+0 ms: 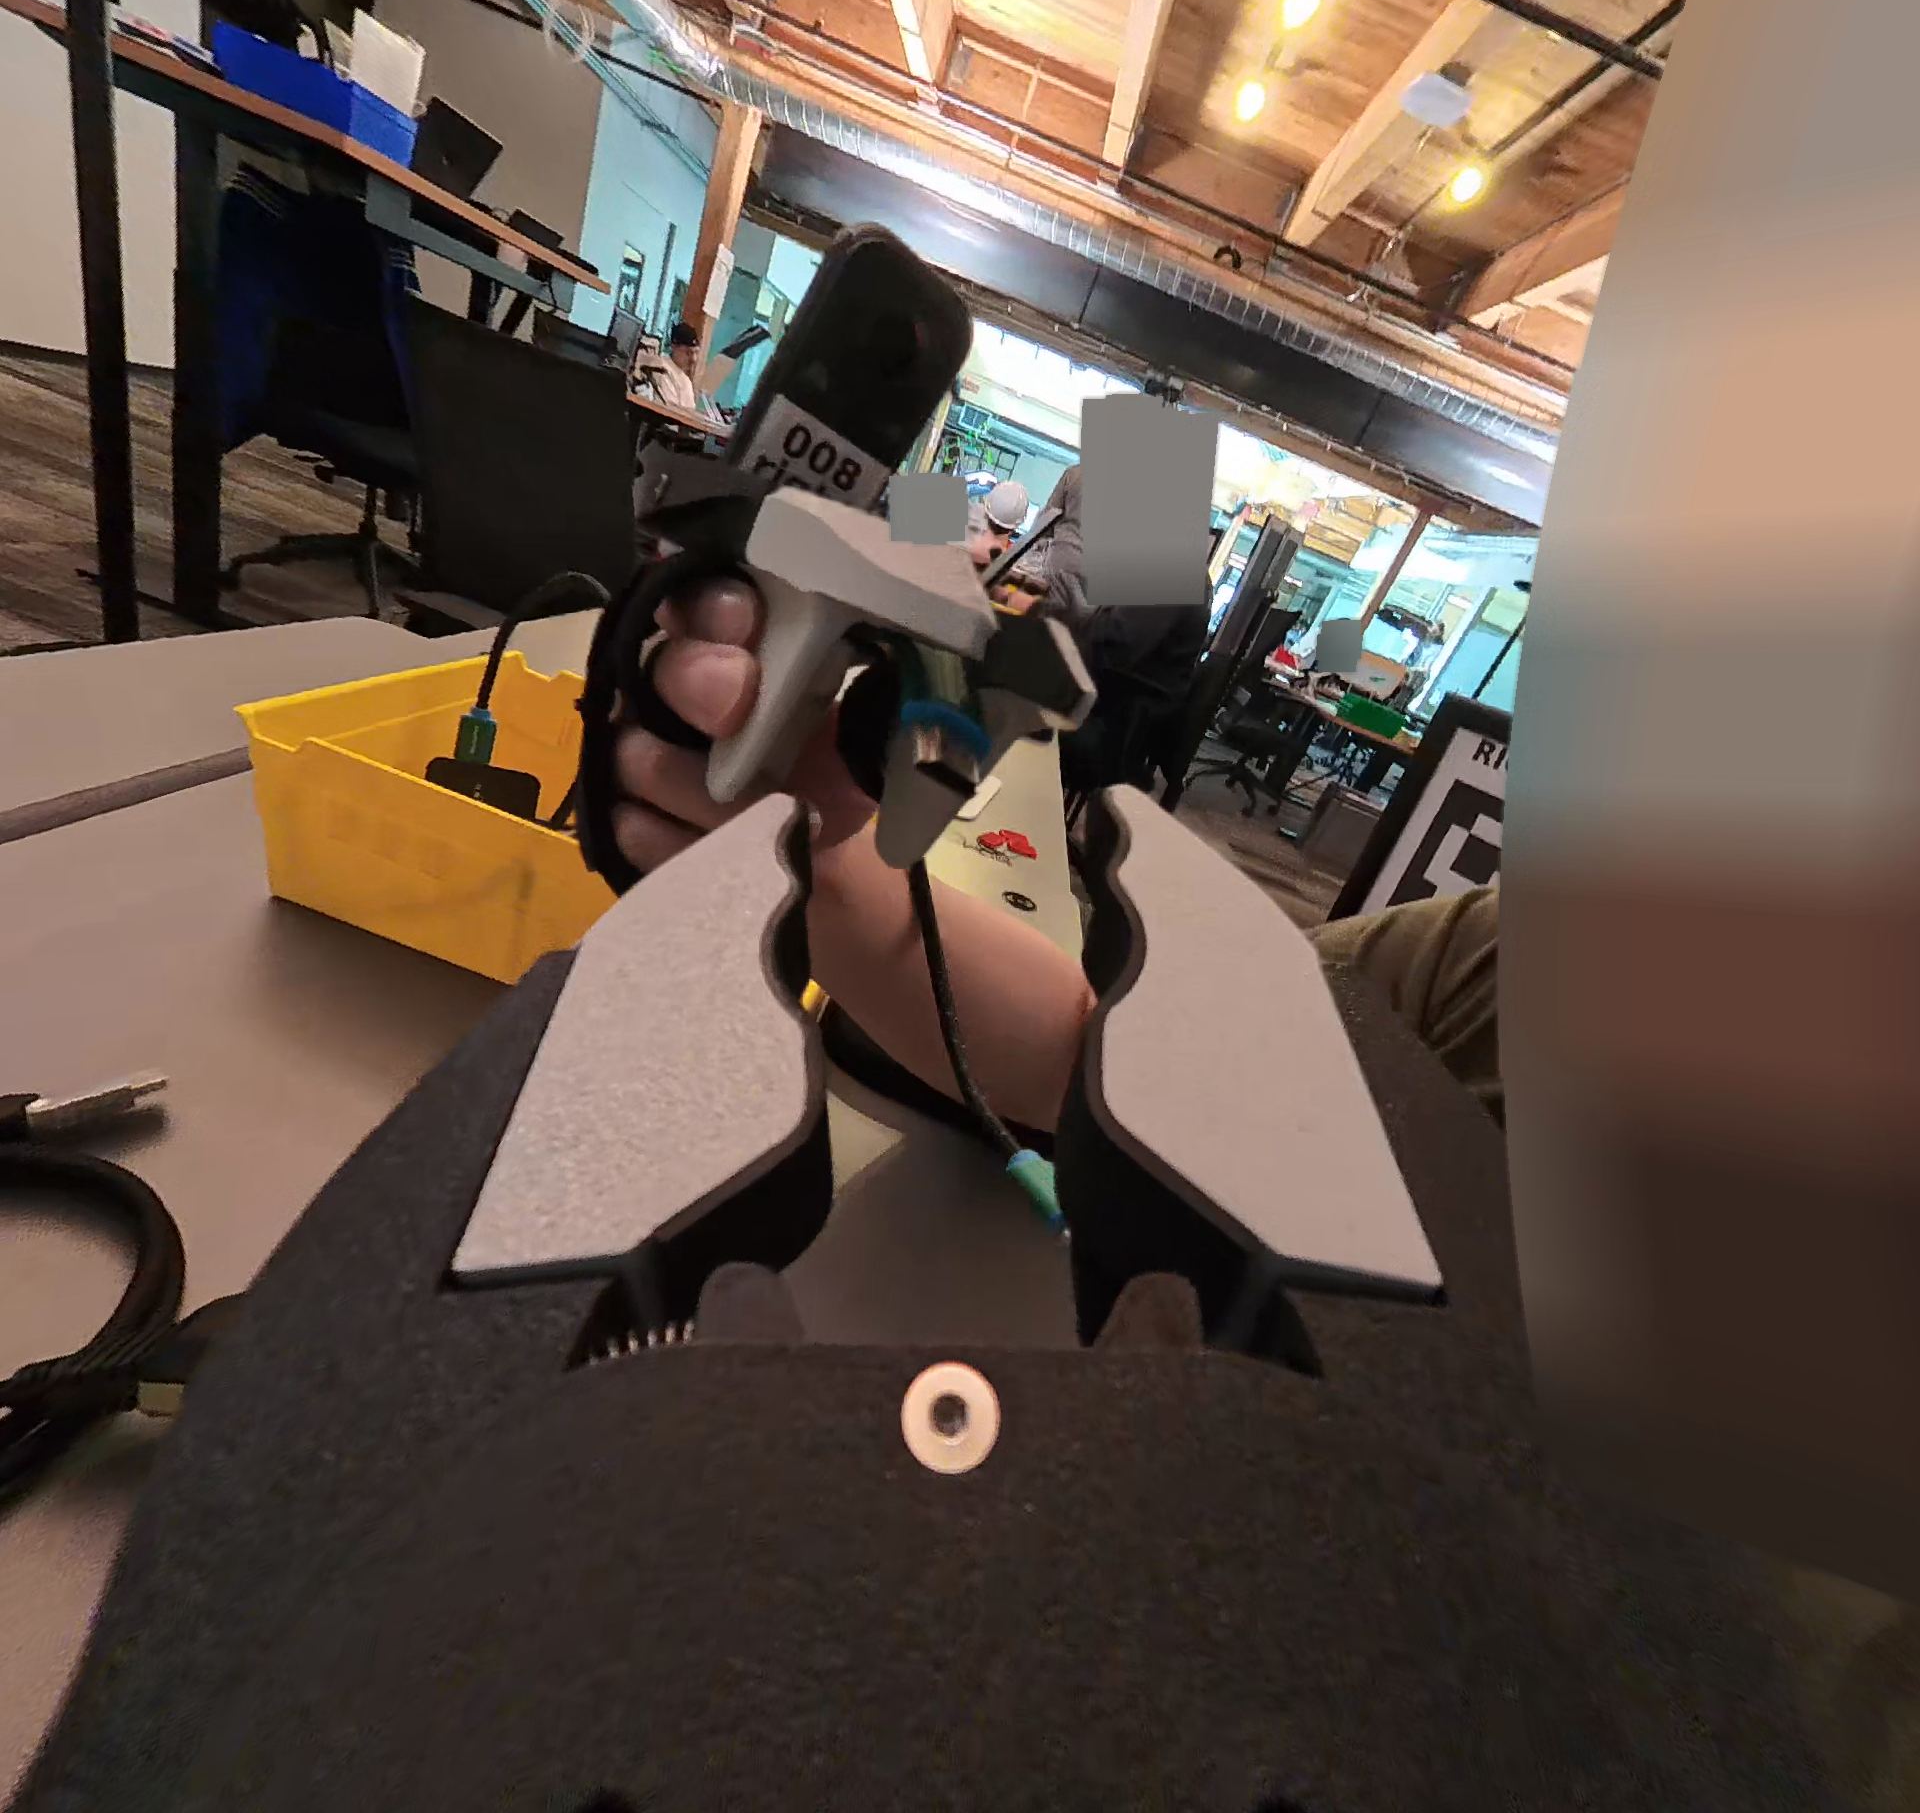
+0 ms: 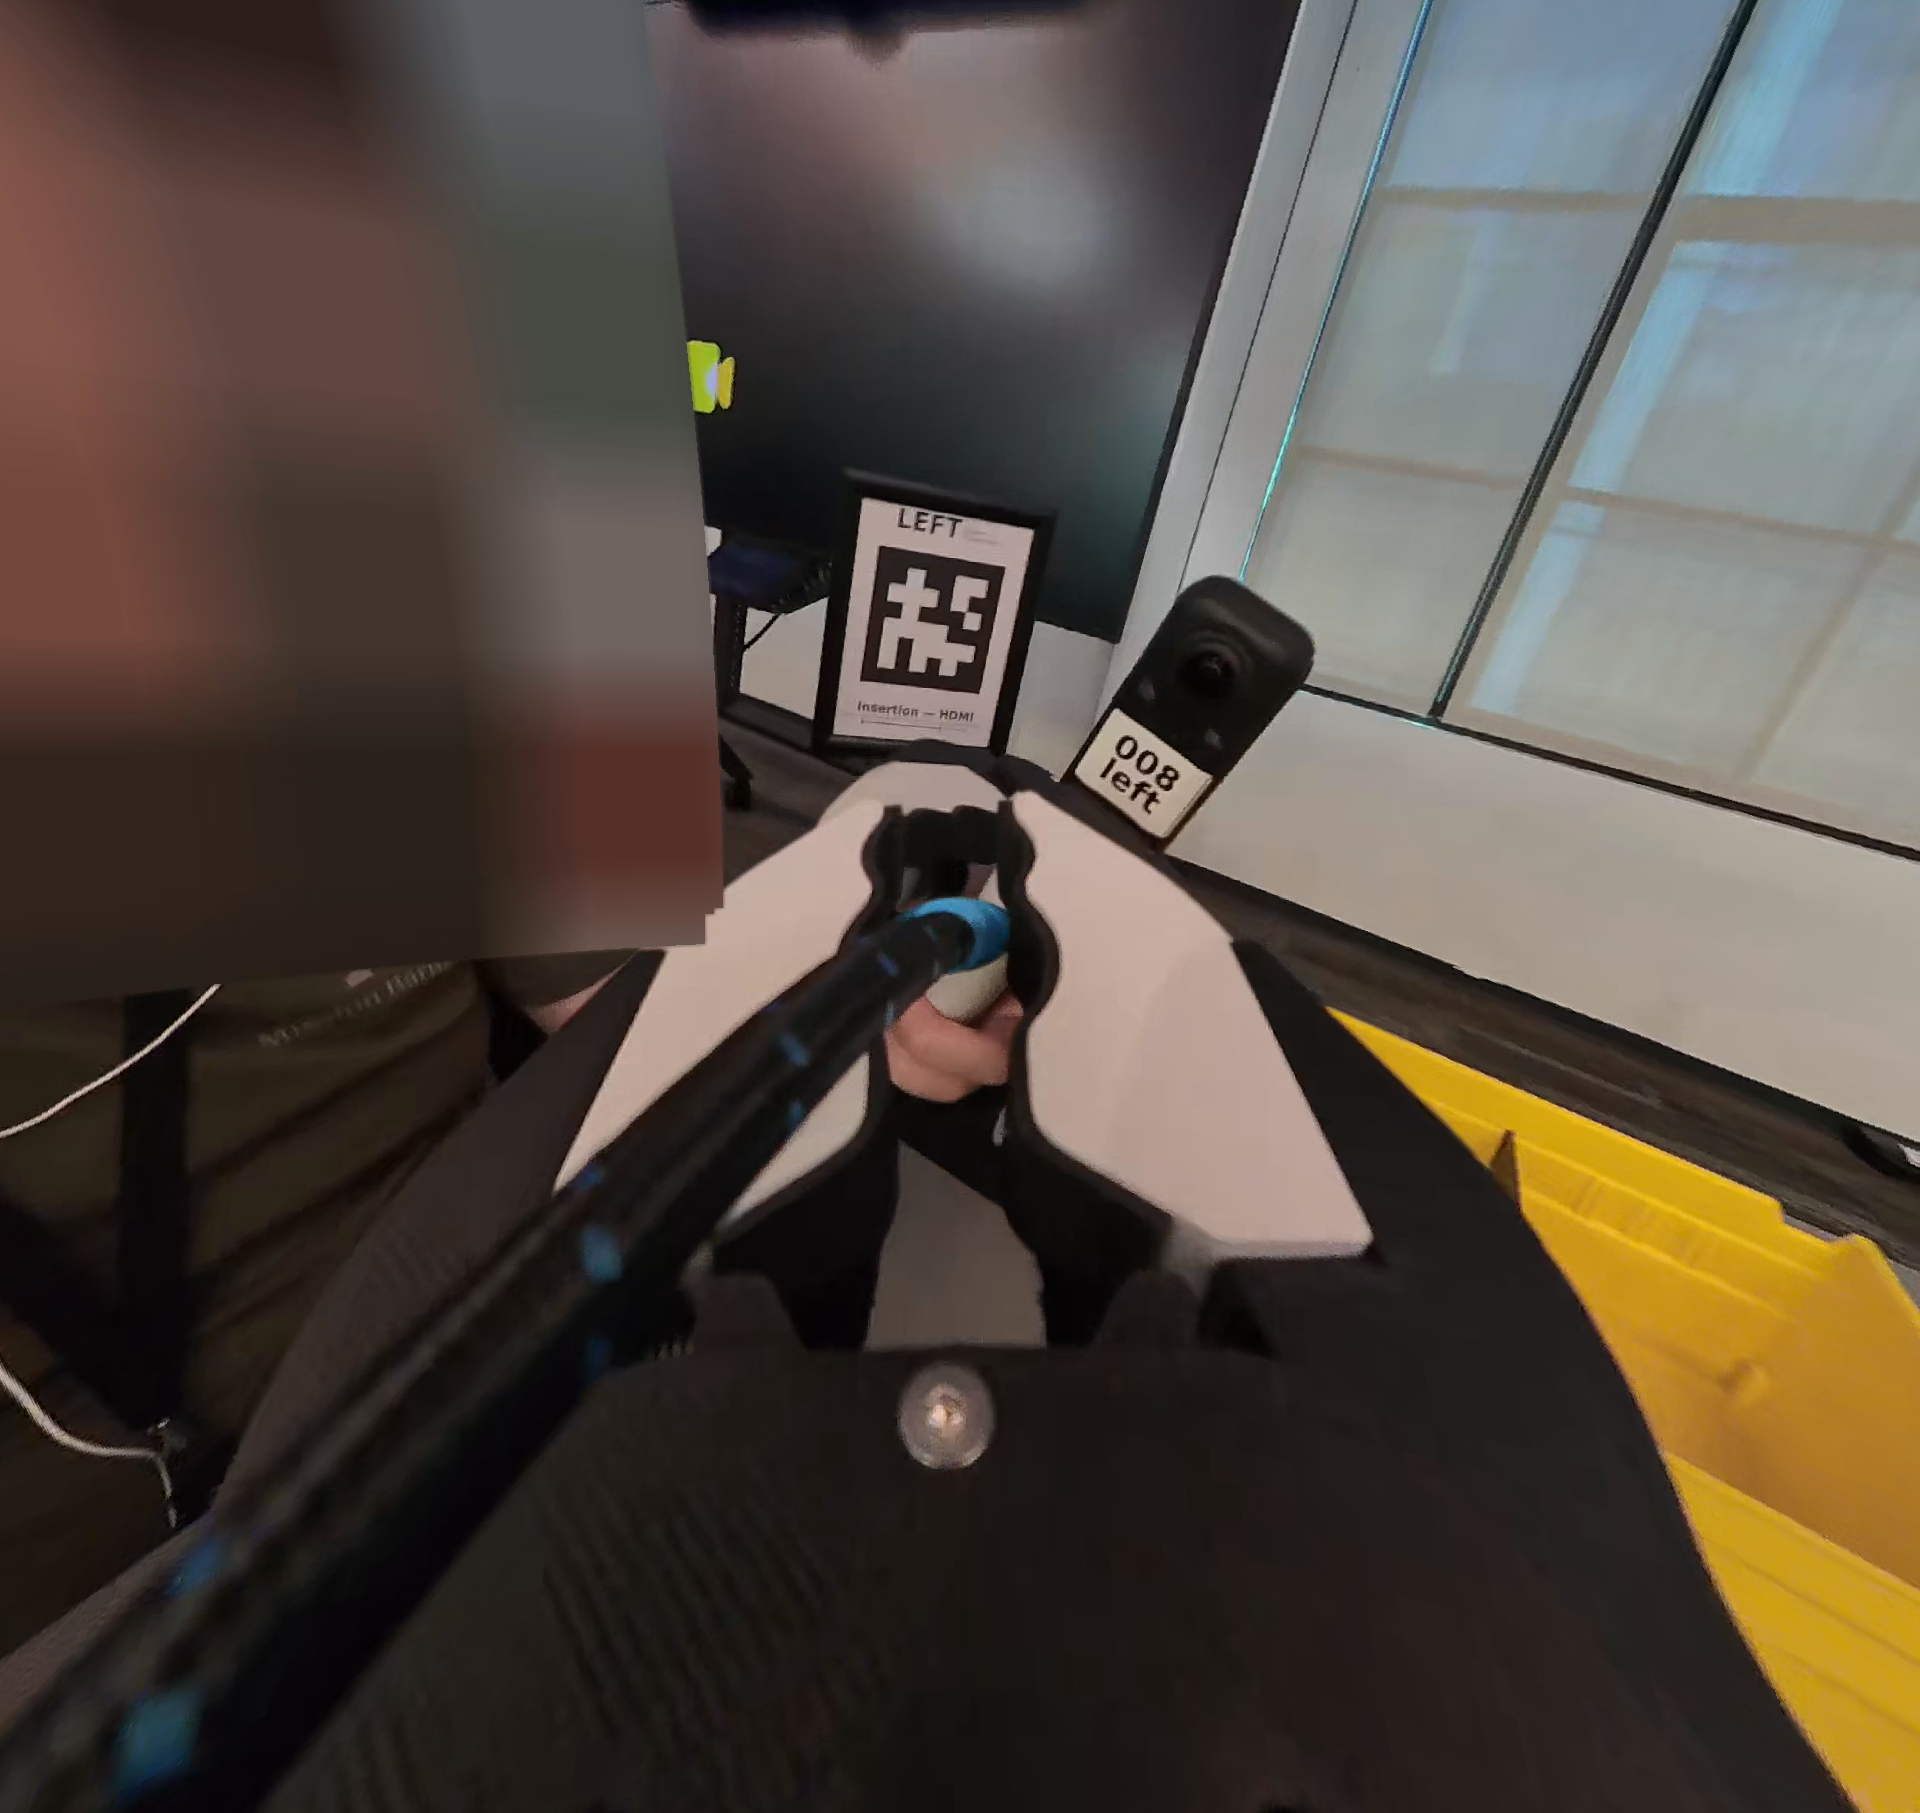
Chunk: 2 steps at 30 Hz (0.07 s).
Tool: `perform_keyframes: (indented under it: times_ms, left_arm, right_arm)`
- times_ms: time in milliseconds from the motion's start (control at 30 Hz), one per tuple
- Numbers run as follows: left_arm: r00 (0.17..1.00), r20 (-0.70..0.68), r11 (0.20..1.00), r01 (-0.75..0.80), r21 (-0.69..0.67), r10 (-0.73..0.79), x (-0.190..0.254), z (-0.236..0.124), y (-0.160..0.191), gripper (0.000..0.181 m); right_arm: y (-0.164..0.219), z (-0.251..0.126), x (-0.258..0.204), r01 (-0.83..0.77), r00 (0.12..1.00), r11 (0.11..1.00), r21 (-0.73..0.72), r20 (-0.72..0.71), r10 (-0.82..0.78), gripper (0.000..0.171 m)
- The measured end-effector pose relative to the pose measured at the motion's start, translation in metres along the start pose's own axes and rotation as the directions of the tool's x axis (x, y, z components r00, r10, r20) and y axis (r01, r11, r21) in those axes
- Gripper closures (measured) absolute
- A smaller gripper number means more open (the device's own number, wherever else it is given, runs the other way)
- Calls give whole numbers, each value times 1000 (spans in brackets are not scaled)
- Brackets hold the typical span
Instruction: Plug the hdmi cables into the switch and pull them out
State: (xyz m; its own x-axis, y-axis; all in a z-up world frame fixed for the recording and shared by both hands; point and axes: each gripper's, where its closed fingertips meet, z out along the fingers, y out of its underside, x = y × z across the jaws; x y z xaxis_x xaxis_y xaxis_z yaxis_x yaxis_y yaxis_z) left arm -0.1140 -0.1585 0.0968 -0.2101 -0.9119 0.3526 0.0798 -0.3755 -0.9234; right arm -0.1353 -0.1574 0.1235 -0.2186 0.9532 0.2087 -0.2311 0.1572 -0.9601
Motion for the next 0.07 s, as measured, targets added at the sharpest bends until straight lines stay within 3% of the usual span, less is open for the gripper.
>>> perform_keyframes:
  times_ms: [33,67]
  left_arm:
    - [1000,-12,1000,4,-1,-4,2,0,1,132]
    - [1000,-21,1000,15,4,-15,3,0,1,133]
  right_arm:
    - [2,1,-2,-4,1000,1000,3,17,3,154]
    - [2,2,-3,-11,1000,1000,11,27,11,154]
